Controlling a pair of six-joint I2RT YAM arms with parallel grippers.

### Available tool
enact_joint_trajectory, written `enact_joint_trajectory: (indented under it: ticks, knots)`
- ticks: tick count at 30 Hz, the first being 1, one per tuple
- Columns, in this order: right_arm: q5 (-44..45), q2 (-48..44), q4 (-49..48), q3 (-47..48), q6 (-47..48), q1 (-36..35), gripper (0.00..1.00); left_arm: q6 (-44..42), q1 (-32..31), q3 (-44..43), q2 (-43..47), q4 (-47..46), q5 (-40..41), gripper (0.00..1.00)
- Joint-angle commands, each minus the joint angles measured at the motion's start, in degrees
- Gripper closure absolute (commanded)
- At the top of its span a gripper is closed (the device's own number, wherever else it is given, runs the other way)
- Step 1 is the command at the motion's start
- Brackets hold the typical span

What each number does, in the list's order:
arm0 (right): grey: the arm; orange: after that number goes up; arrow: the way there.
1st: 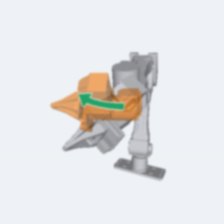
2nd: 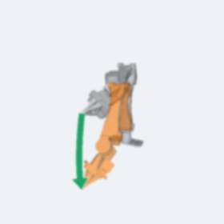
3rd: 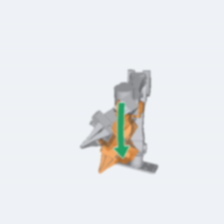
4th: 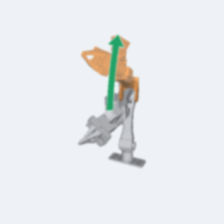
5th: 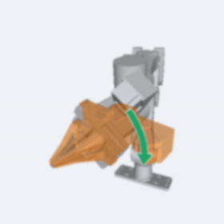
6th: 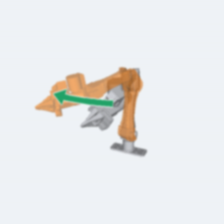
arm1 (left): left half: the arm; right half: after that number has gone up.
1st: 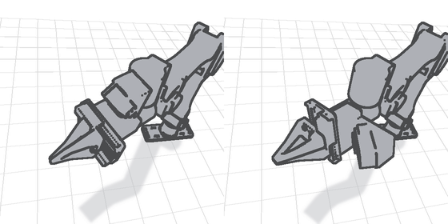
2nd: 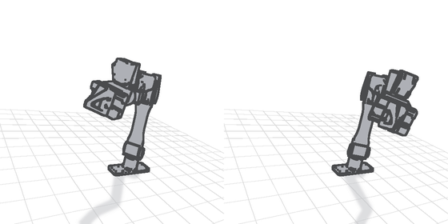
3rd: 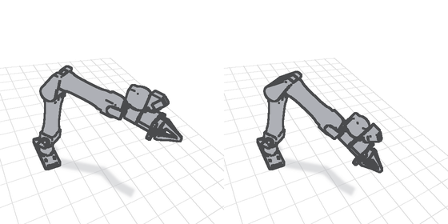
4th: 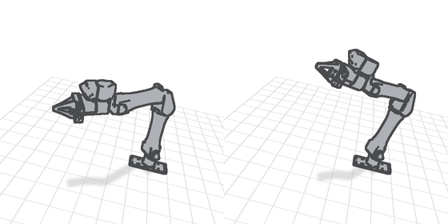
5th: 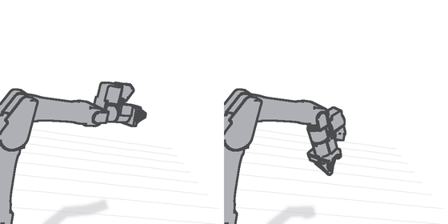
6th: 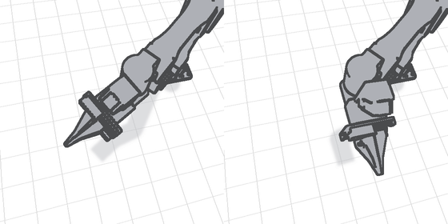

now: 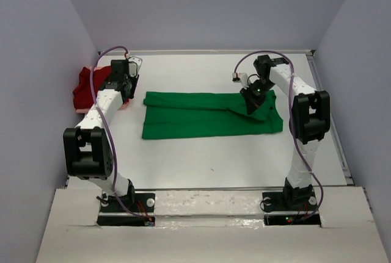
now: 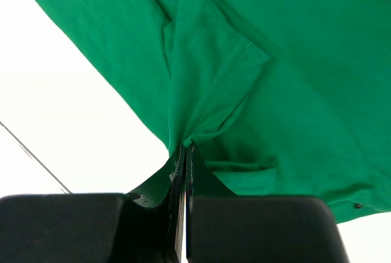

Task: Fold and stack the t-shirts
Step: Fold the 1/3-folded T-shirt at the center of the board.

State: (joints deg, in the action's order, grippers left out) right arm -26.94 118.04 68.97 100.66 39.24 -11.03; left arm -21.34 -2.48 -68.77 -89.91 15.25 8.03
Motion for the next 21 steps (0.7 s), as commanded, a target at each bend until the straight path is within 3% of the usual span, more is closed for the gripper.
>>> enact_joint_trajectory:
  ticks: [1, 8, 9, 12, 15, 21]
  knots:
    - [1.62, -3.52, 1.26, -2.66, 0.75, -0.75, 1.00, -0.10, 0.37, 0.92, 3.42, -0.57, -0.47, 0.56]
    - [1.28, -3.61, 0.20, -6.35, 0.92, -0.75, 1.00, -0.63, 0.28, 1.18, 3.60, -0.22, -1.53, 0.56]
    - [1.19, -3.26, 0.29, -6.27, 1.01, -0.75, 0.91, -0.63, 0.20, 1.18, 3.51, -0.22, -1.44, 0.56]
    - [1.10, -1.67, 0.55, -6.09, 1.19, -0.75, 0.48, -0.72, 0.11, 1.18, 3.60, -0.13, -1.18, 0.55]
    - [0.84, -0.88, 0.99, -5.66, 1.19, -1.28, 0.14, -0.81, 0.02, 1.27, 3.60, -0.13, -1.18, 0.55]
    - [0.22, -2.89, 3.28, -1.00, 1.37, -1.28, 0.14, -0.81, -0.59, 0.75, 3.16, 0.05, -1.00, 0.55]
